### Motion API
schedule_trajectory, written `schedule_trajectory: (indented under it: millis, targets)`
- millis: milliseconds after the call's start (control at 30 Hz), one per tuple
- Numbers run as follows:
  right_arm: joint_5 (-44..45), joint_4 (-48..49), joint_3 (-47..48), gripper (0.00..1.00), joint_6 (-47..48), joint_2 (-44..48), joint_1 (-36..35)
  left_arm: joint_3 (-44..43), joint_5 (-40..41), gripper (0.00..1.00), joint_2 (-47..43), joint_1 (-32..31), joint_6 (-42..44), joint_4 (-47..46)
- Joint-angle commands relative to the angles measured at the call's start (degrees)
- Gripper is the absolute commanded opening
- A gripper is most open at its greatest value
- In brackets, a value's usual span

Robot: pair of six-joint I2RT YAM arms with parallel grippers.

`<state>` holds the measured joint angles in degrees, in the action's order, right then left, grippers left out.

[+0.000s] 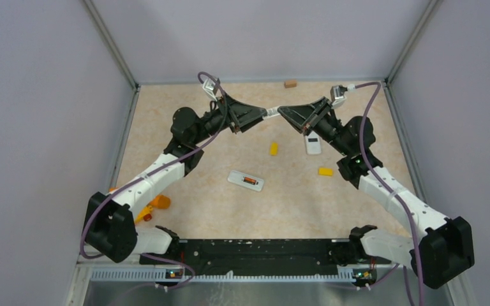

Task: Load the batteries into the remote control
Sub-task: Place the remote control at the center of the board.

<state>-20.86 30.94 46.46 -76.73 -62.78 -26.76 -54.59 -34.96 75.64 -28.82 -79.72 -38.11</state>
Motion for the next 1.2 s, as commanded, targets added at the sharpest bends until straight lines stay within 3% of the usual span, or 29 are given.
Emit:
schedule_trajectory:
  millis: [0,100,167,267,300,367,400,467,533,700,833,967,1167]
  targets:
    - [-1.6,3.9,0.2,0.0,0.2,-1.4,0.0,-2.4,-1.5,0.45,1.1,0.0,-3.7,-4.3]
    - [-1.9,4.3,0.3,0.0,0.3,-2.1,0.0,-2.5,-1.8,0.35,1.5,0.0,-4.5,-4.5]
    - [-2.1,4.3,0.3,0.0,0.5,-2.3,-0.1,-2.6,-1.8,0.25,1.5,0.0,-4.4,-4.1]
    - [-2.4,3.2,0.4,0.0,1.6,-2.5,0.0,-3.3,-2.0,0.0,1.5,0.1,-2.3,-2.1]
    - [-2.7,2.5,0.6,0.0,2.3,-2.4,0.0,-3.7,-2.3,0.0,1.5,0.2,-1.1,-0.9]
    - [-3.8,0.0,1.0,0.27,4.7,-1.7,0.3,-4.4,-3.0,0.0,1.1,0.6,2.4,2.4]
    - [-3.9,-1.5,1.0,0.47,6.4,-0.5,0.5,-5.3,-3.9,0.0,0.7,1.1,5.1,5.0]
    - [-4.2,-5.4,1.4,0.65,12.2,1.4,0.9,-6.8,-6.9,0.0,0.2,2.0,11.0,11.6]
    - [-5.6,-9.9,2.4,0.71,17.5,2.8,1.3,-7.8,-9.6,0.0,-0.3,3.0,16.2,17.8]
    - [-16.3,-16.0,5.4,0.69,26.8,2.3,2.5,-10.9,-17.4,0.0,0.4,3.8,26.5,30.8]
    - [-22.2,-19.9,7.0,0.62,30.8,0.4,2.5,-10.2,-19.1,0.0,0.0,4.0,28.3,31.5]
    - [-21.5,-24.3,7.9,0.61,33.8,-1.3,2.5,-10.1,-20.5,0.0,0.2,3.9,28.1,31.0]
    - [-22.4,-24.3,8.0,0.51,33.8,-2.9,2.4,-9.8,-20.9,0.0,0.3,4.0,28.0,30.6]
